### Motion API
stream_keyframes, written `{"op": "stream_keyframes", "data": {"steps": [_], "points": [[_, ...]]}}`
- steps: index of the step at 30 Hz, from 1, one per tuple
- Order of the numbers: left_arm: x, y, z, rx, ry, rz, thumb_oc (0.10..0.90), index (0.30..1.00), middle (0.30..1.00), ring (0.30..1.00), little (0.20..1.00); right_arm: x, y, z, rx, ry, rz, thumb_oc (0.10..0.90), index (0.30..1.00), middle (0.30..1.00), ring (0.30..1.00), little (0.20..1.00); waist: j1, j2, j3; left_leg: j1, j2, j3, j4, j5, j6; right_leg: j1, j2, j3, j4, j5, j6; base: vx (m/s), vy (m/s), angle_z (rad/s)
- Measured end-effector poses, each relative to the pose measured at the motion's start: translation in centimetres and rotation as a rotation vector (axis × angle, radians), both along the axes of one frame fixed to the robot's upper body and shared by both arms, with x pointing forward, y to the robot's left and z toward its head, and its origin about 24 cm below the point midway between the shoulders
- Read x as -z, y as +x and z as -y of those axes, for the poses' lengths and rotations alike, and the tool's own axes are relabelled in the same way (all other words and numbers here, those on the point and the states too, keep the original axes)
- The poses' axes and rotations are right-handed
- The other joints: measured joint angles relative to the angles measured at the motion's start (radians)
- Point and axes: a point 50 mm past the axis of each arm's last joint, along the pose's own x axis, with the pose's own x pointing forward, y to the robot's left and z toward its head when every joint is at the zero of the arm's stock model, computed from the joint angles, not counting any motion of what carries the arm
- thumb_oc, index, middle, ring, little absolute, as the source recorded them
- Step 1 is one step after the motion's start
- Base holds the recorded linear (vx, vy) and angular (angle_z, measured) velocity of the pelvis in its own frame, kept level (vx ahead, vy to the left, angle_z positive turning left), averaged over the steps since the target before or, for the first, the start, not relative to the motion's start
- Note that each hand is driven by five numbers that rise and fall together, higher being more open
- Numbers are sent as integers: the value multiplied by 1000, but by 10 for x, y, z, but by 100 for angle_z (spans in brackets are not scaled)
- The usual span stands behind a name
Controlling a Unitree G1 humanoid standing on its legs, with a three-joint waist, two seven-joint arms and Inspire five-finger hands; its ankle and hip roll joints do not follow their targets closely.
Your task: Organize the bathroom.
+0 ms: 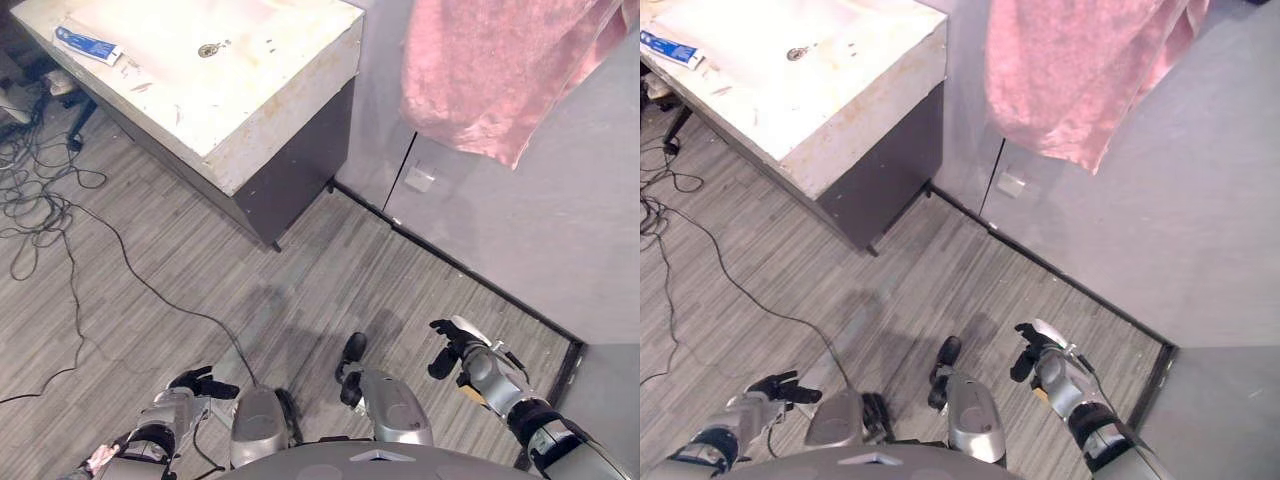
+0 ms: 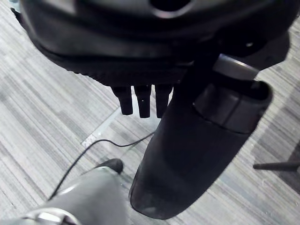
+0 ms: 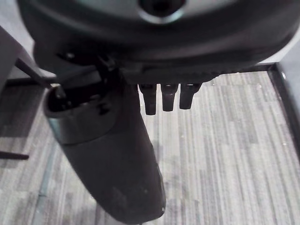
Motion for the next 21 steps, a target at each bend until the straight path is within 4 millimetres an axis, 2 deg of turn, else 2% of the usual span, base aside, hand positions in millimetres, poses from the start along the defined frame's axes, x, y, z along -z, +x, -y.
{"op": "stream_keyframes", "data": {"steps": [1, 2, 4, 5, 7, 9, 10, 11, 12, 13, 14, 15, 16, 17, 18, 21], "points": [[-2, 6, 6, 34, -8, 21, 800, 900, 900, 900, 900, 1, -4, 3, 8, -8, -11, 800, 900, 900, 900, 900, 3, 4, 4, 31, -32, 3, -112, -12, 23, -29, -17, 1, 26, 2, 3, -238, 121, 41], [-7, 18, 11, 52, -22, 62, 800, 900, 900, 900, 900, 4, -7, 1, 9, -2, -15, 800, 900, 900, 900, 900, 3, -12, 15, 50, -85, -1, -220, 3, 60, -66, -55, 4, 56, 17, 24, -233, 93, 25], [-7, 21, 14, 53, -31, 74, 800, 900, 900, 900, 900, 6, -10, -2, 5, 10, -22, 800, 900, 900, 900, 900, 2, -26, 24, 46, -116, -19, -242, 23, 84, -71, -79, 17, 54, 46, 67, -201, 57, 25], [-6, 17, 13, 43, -35, 68, 800, 900, 900, 900, 900, 10, -18, -4, 5, 22, -43, 800, 900, 900, 900, 900, 2, -33, 27, 46, -136, -34, -245, 35, 93, -69, -84, 47, 44, 69, 106, -170, 34, 20], [-4, 10, 9, 28, -26, 58, 800, 900, 900, 900, 900, 12, -22, -6, -1, 35, -57, 800, 900, 900, 900, 900, 0, -37, 31, 41, -153, -44, -249, 44, 106, -72, -82, 97, 22, 83, 143, -129, 20, 22], [-1, 0, 5, 16, -14, 33, 800, 900, 900, 900, 900, 14, -26, -7, -4, 44, -72, 800, 900, 900, 900, 900, -6, -36, 36, 35, -167, -58, -249, 56, 119, -70, -69, 174, -4, 95, 162, -177, -5, 42], [2, -9, 3, 8, -10, 11, 800, 900, 900, 900, 900, 15, -30, -6, -2, 49, -78, 800, 900, 900, 900, 900, -14, -27, 44, 12, -173, -94, -232, 65, 130, -68, -58, 286, 2, 121, 179, -225, -36, 62], [3, -11, 2, 6, -10, 2, 800, 900, 900, 900, 900, 15, -31, -6, -1, 49, -80, 800, 900, 900, 900, 900, -15, -20, 47, 4, -172, -107, -224, 67, 131, -72, -61, 335, 14, 124, 181, -239, -76, 70], [3, -12, 3, 9, -12, -6, 800, 900, 900, 900, 900, 16, -32, -5, 2, 47, -84, 800, 900, 900, 900, 900, -18, -1, 61, 1, -165, -137, -222, 68, 133, -79, -61, 447, 53, 131, 187, -92, -40, 125], [0, 0, 6, 38, -16, 0, 800, 900, 900, 900, 900, 16, -30, -3, 15, 38, -74, 800, 900, 900, 900, 900, -59, 57, 84, -19, -143, -266, -222, 82, 139, -98, -9, 681, 143, 80, 190, -54, -42, 186], [0, 2, 5, 47, -19, -19, 800, 900, 900, 900, 900, 20, -35, -4, 26, 35, -82, 800, 900, 900, 900, 900, -91, 90, 84, -32, -119, -333, -230, 104, 136, -79, 33, 760, 139, 12, 183, -2, -18, 237], [-1, 6, 2, 56, -11, -24, 800, 900, 900, 900, 900, 25, -39, -7, 38, 43, -104, 800, 900, 900, 900, 900, -107, 104, 72, -36, -111, -377, -266, 124, 144, -59, 53, 747, 119, -11, 182, 4, -31, 174], [-4, 8, -4, 64, 10, -24, 800, 900, 900, 900, 900, 29, -42, -12, 47, 59, -118, 800, 900, 900, 900, 900, -93, 86, 60, -24, -120, -389, -305, 146, 143, -47, 60, 735, 110, -21, 181, -27, -21, 121], [-6, 4, -16, 54, 49, -40, 800, 900, 900, 900, 900, 36, -45, -21, 58, 71, -127, 800, 900, 900, 900, 900, -70, 27, 29, -25, -165, -406, -322, 158, 123, -31, 36, 722, 96, -85, 149, -46, -9, 50], [-4, 2, -14, 43, 51, -52, 800, 900, 900, 900, 900, 32, -33, -22, 50, 65, -86, 800, 900, 900, 900, 900, -71, 40, 33, -36, -157, -406, -319, 159, 118, -35, 33, 715, 89, -75, 160, -48, 4, 31], [5, -4, 3, 36, 12, -94, 800, 900, 900, 900, 900, 25, -17, -19, 51, 43, -31, 800, 900, 900, 900, 900, -99, 69, 28, -60, -139, -414, -312, 158, 109, -11, 37, 670, 46, -60, 156, -11, 20, 36]]}}
